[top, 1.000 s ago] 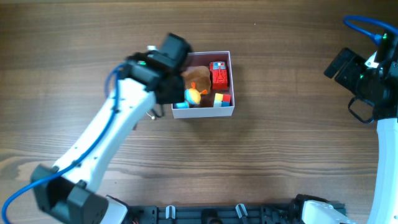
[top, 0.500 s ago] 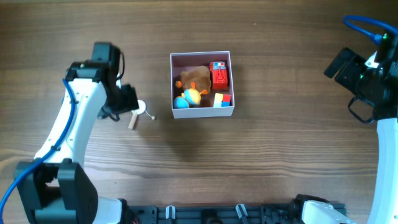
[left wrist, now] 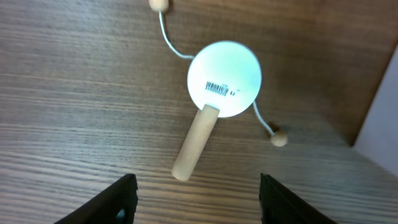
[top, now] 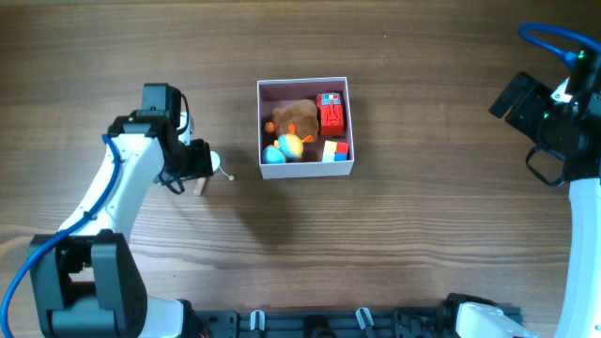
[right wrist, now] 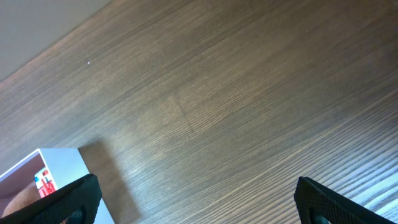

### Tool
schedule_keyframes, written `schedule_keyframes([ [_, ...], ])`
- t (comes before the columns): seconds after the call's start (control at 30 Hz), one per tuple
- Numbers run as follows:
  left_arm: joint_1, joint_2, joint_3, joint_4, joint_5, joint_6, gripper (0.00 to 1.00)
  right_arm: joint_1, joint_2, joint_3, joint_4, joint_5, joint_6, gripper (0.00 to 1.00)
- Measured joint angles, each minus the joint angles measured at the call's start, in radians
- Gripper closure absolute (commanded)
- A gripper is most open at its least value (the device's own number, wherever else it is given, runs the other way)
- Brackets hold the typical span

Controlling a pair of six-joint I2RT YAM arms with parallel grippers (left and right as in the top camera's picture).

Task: Pack container
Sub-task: 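Move the left gripper to the wooden rattle drum and grasp its handle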

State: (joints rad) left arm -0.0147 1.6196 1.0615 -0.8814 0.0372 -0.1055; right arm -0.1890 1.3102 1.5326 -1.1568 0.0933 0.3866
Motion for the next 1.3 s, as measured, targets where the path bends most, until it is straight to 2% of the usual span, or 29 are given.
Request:
schedule_keyframes([
  [0.37,0.000,0.006,-0.087,0.086,0.007,0.074,0.40,0.000,0.000,0.000,0.000,0.000,0.000,0.00],
  [0.83,0.000,0.138,-0.090,0.153,0.010,0.105,0.49,0.000,0.000,0.000,0.000,0.000,0.000,0.00],
  [1.03,0.000,0.138,-0.090,0.152,0.011,0.115,0.66,0.000,0.000,0.000,0.000,0.000,0.000,0.00],
  [1.2,0.000,0.140,-0.090,0.145,0.014,0.117,0.90,0.000,0.000,0.000,0.000,0.000,0.000,0.00],
  [1.3,0.000,0.142,-0.090,0.138,0.014,0.121,0.96,0.000,0.000,0.000,0.000,0.000,0.000,0.00],
])
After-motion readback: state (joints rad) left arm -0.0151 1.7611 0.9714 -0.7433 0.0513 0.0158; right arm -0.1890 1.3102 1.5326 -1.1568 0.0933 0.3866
